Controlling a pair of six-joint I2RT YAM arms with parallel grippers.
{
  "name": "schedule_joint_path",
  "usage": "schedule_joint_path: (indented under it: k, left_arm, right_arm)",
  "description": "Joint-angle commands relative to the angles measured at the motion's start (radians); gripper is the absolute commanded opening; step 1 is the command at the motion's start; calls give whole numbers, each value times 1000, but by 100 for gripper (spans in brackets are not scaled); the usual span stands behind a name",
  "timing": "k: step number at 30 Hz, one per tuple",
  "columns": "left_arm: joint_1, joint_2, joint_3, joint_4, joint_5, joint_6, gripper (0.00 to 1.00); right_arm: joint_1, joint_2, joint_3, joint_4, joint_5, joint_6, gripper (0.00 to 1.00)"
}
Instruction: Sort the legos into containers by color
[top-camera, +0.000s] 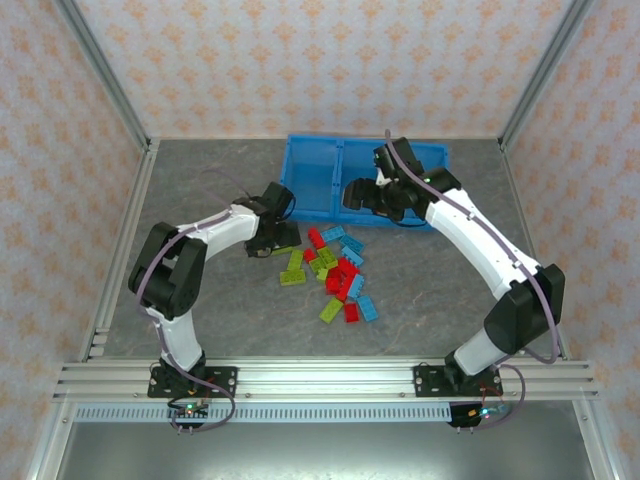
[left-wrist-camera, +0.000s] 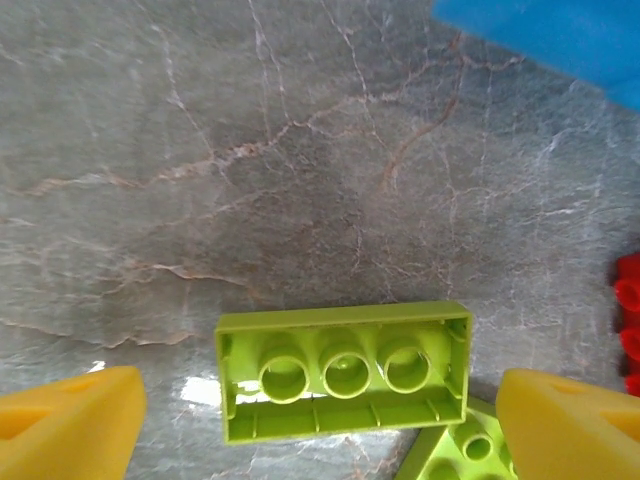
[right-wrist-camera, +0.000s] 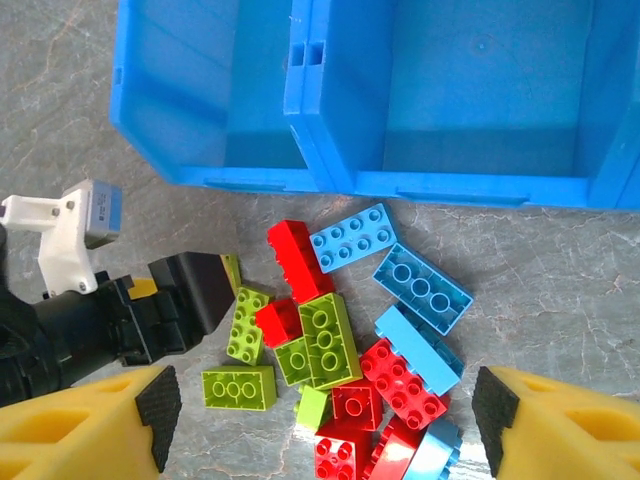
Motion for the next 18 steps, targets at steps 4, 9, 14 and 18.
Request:
schedule_joint_path:
  k: [4,9,14,18]
  left_arm:
    - [-20,43,19,12,1,-16,84]
    - [-19,39,-3,15,-3,-18,71]
    - [-19,-46,6,-10,3,-28,63]
    - [-19,-155,80,-58,-22,-24,58]
  right_arm:
    - [9,3,-5,-26,8,11,79]
    - [11,4,-11,-31,-12,9,79]
    - [38,-25,-36,-1,-73,-52,78]
    - [55,-42,-25,5,-74,-64,78]
